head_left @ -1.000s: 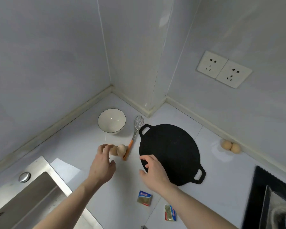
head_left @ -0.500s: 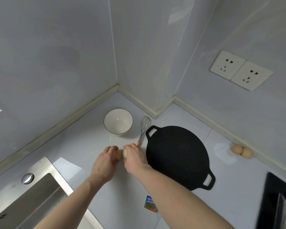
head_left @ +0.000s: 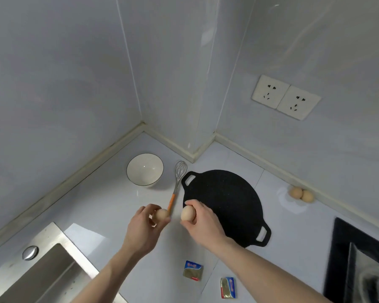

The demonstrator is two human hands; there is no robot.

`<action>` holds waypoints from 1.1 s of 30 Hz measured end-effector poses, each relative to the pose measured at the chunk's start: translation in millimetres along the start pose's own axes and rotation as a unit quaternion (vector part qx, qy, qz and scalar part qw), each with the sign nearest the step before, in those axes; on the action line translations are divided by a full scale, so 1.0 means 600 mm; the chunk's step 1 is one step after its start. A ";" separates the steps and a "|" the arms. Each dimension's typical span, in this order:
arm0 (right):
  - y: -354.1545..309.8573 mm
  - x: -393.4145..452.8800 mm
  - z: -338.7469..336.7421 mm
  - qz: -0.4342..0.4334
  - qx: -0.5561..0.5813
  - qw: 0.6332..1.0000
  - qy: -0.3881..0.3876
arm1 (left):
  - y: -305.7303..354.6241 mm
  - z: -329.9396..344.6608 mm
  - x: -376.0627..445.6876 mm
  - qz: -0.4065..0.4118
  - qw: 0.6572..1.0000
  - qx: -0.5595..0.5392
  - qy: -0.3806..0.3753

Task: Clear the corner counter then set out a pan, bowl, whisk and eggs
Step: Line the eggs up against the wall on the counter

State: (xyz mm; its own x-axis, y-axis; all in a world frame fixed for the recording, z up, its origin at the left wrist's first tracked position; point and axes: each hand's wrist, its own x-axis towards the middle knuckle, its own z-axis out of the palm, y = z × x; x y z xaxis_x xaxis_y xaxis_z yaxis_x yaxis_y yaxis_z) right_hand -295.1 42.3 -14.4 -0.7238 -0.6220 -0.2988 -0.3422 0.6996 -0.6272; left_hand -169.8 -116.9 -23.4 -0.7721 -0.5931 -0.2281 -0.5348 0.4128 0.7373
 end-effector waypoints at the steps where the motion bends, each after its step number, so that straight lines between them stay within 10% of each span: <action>1: 0.020 -0.012 -0.022 0.013 0.007 1.000 0.011 | 0.029 0.011 -0.001 -0.004 1.000 -0.023 -0.013; 15: 0.306 -0.150 -0.236 0.239 0.113 0.949 0.171 | 0.307 0.281 0.055 -0.033 0.964 -0.085 -0.251; 33: 0.511 -0.105 -0.296 0.294 0.058 0.920 0.252 | 0.415 0.510 0.158 0.032 0.966 0.071 -0.247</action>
State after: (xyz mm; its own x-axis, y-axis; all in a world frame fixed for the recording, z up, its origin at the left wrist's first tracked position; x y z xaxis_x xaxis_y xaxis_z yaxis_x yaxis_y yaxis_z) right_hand -461.2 358.4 -60.2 -0.9594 0.1142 -0.2578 0.2421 0.8021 -0.5459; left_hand -481.4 141.3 -56.2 -0.8555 -0.1769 -0.4866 -0.4960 0.5494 0.6724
